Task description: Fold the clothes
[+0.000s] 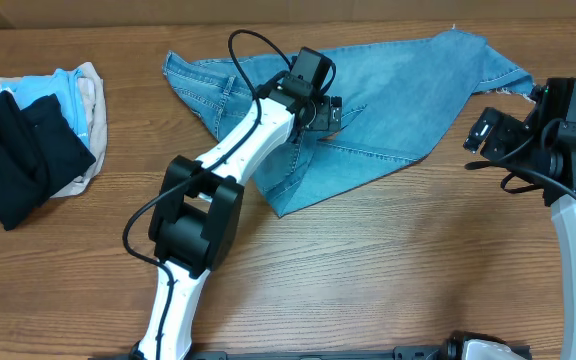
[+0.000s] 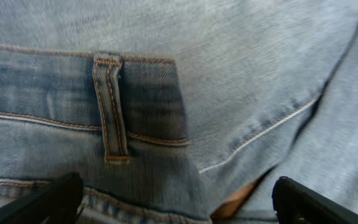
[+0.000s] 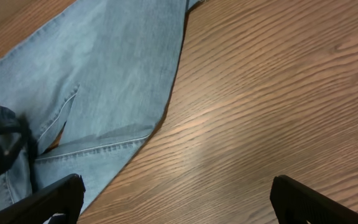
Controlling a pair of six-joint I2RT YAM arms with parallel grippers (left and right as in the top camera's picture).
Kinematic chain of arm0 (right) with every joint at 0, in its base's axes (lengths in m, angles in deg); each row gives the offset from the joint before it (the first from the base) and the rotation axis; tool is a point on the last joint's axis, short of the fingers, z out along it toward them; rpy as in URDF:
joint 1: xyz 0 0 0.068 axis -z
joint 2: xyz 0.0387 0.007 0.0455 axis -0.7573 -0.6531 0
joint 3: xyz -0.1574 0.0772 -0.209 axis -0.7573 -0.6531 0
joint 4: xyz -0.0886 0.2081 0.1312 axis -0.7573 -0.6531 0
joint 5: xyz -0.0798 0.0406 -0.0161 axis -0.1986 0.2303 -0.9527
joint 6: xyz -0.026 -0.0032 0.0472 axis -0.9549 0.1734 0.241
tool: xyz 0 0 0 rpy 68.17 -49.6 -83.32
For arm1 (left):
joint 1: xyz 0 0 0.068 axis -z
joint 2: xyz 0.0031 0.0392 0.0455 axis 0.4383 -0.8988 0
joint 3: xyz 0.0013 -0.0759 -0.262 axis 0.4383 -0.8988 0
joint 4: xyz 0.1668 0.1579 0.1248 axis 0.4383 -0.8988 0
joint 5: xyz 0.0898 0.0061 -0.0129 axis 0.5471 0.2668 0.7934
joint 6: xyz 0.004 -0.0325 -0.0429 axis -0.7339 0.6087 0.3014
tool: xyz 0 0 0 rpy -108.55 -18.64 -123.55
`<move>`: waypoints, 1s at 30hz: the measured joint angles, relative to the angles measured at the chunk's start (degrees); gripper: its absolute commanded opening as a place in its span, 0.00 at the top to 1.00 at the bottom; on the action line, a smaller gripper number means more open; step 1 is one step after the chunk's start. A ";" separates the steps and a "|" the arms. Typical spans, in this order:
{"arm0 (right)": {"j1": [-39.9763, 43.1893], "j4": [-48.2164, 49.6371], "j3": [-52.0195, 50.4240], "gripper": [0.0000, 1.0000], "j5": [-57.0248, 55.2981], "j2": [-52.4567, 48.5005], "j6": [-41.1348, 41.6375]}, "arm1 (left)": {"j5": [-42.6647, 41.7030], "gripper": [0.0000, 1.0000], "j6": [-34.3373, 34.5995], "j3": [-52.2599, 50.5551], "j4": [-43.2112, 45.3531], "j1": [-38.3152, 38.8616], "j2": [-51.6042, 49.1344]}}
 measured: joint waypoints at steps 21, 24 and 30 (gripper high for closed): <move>0.00 3.08 0.00 0.00 0.37 -0.87 -0.04 | 11.76 0.96 10.58 18.84 -53.37 -8.90 7.23; 0.00 3.39 0.00 0.00 1.25 -3.39 -0.02 | 15.34 0.96 13.68 19.43 -61.40 -14.64 10.75; 0.00 7.02 0.00 0.00 2.54 -11.45 -0.02 | 11.50 0.96 11.15 18.36 -62.18 -24.22 12.02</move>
